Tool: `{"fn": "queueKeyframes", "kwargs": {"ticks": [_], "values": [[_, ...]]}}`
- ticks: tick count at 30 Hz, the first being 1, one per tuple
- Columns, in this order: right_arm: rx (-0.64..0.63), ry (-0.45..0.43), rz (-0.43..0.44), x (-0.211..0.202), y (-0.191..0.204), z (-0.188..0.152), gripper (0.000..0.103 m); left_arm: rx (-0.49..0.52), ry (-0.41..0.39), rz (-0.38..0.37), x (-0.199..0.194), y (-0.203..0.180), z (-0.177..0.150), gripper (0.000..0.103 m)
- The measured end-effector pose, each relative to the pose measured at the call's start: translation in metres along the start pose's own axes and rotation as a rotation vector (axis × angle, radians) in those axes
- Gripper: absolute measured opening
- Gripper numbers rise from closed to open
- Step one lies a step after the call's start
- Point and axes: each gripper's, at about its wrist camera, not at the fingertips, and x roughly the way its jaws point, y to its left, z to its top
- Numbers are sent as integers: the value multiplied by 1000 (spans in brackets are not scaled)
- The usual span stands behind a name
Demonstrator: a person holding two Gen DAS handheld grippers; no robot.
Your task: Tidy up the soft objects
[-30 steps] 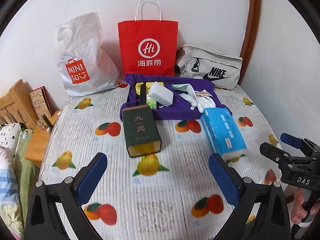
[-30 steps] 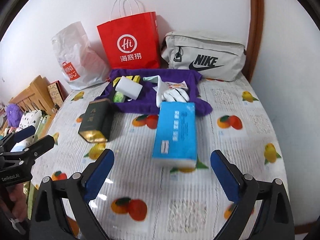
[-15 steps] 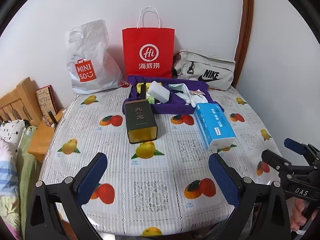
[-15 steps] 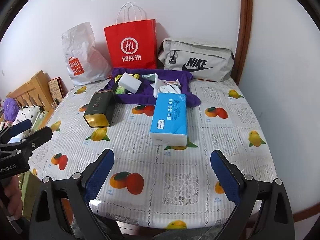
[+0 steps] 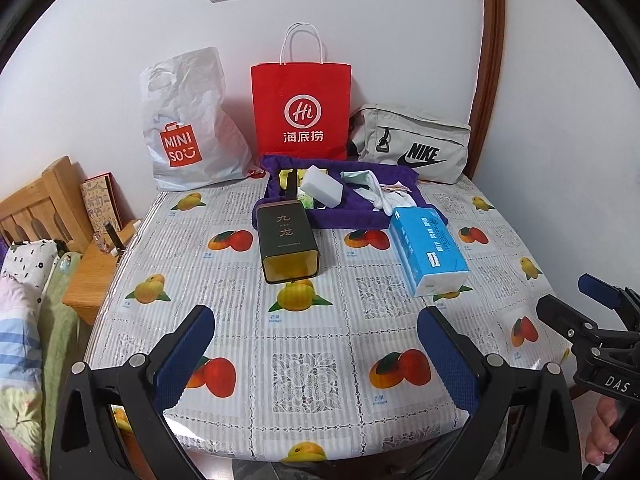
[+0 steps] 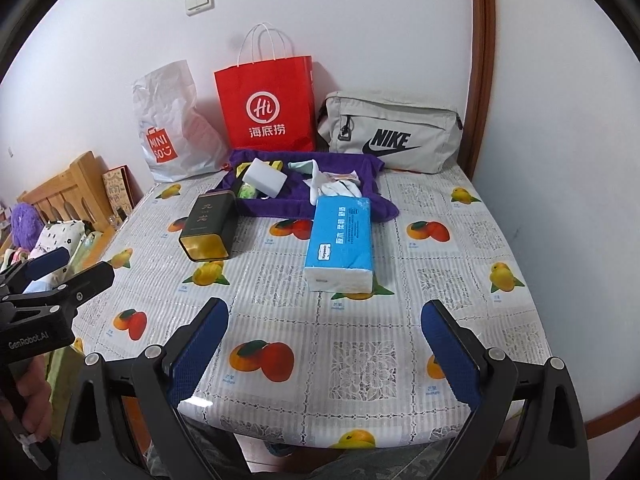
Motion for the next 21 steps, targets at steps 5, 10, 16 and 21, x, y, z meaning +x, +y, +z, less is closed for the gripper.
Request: {"fn": "queueKeyframes", "kwargs": {"ticks": [5, 10, 16, 21], "values": [[3, -6, -2, -4, -1, -1, 96, -1, 2, -2, -1, 1, -1, 102], [-6, -11, -6, -6, 1, 0, 96, 0, 1, 2, -2, 1, -2, 102], [-9, -15, 0, -7, 2, 0, 96, 2, 5, 3, -2, 1, -2, 102], [-18, -11, -3, -7, 4, 0, 96, 1, 5, 5, -2, 2, -3, 102]]}}
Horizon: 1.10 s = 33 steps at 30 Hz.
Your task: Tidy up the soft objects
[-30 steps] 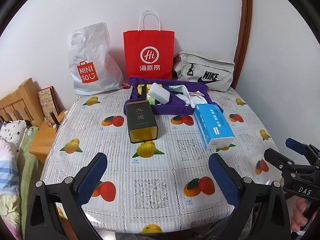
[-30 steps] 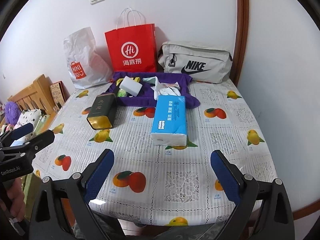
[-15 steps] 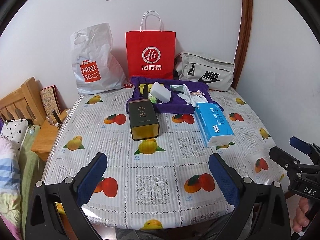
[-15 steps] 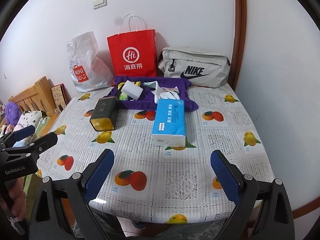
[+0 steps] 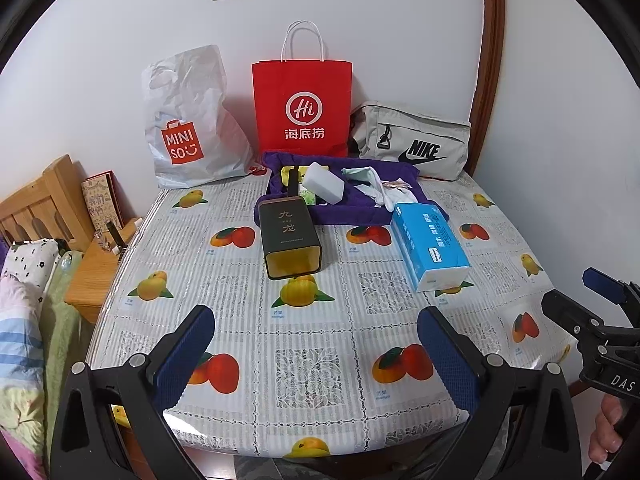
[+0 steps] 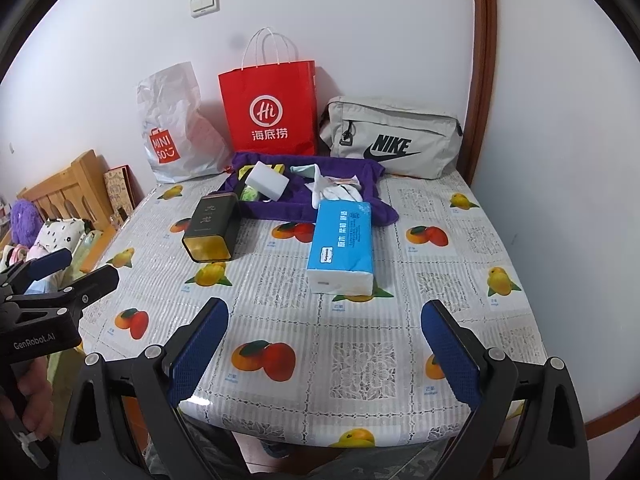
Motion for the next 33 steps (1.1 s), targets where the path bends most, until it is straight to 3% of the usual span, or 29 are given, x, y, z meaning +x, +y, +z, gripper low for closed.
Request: {"fn": "queueKeyframes", "kwargs": {"ticks": [33], "values": [[5, -9, 4, -4, 1, 1, 96, 5, 3, -9, -2, 0, -2, 102]]}}
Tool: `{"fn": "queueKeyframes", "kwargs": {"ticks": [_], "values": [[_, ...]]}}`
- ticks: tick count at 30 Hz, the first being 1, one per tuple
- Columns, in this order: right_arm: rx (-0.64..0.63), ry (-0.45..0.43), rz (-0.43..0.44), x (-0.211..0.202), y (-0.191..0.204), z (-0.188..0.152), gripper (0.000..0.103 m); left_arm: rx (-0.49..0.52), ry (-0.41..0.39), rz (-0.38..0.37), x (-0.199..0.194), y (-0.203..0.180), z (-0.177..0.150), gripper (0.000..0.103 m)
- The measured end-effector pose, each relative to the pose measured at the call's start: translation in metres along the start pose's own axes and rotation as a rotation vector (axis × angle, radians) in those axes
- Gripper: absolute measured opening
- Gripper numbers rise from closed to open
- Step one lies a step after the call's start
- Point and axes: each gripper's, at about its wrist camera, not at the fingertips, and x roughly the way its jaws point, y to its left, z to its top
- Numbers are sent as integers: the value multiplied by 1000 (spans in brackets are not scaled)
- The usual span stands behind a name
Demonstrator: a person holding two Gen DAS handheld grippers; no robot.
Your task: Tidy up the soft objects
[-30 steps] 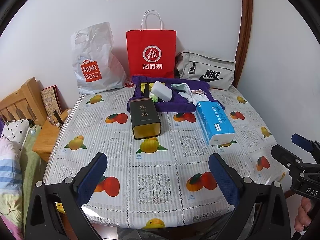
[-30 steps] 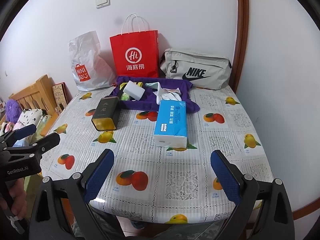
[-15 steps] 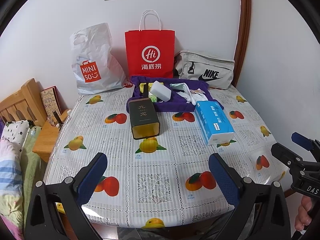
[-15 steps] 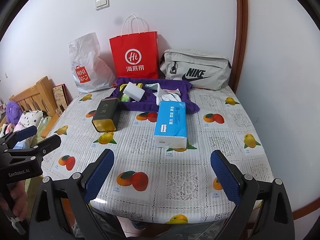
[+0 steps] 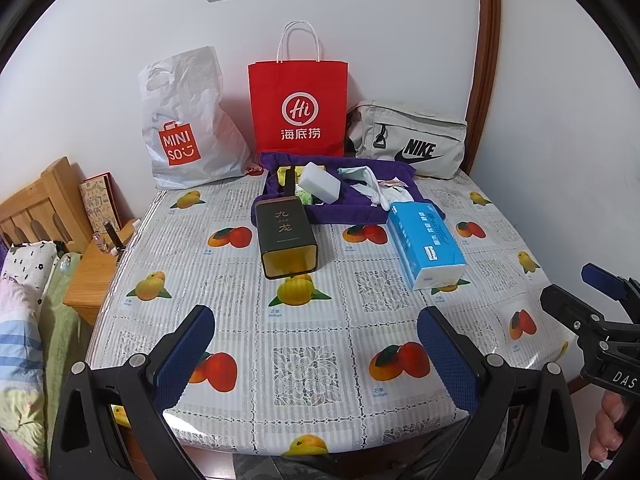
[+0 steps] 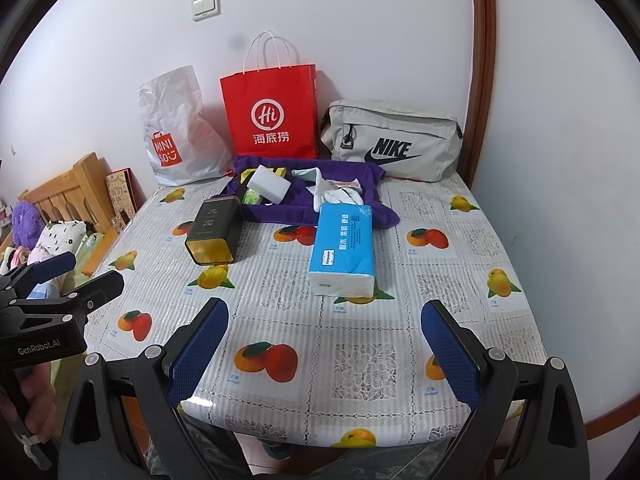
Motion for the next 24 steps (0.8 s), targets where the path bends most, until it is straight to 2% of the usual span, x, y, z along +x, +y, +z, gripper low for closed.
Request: {"fn": "queueKeyframes", "kwargs": {"ticks": [24], "values": [[2, -1, -4, -4, -2, 1, 96, 16, -11, 5, -2, -1, 1, 102]]}}
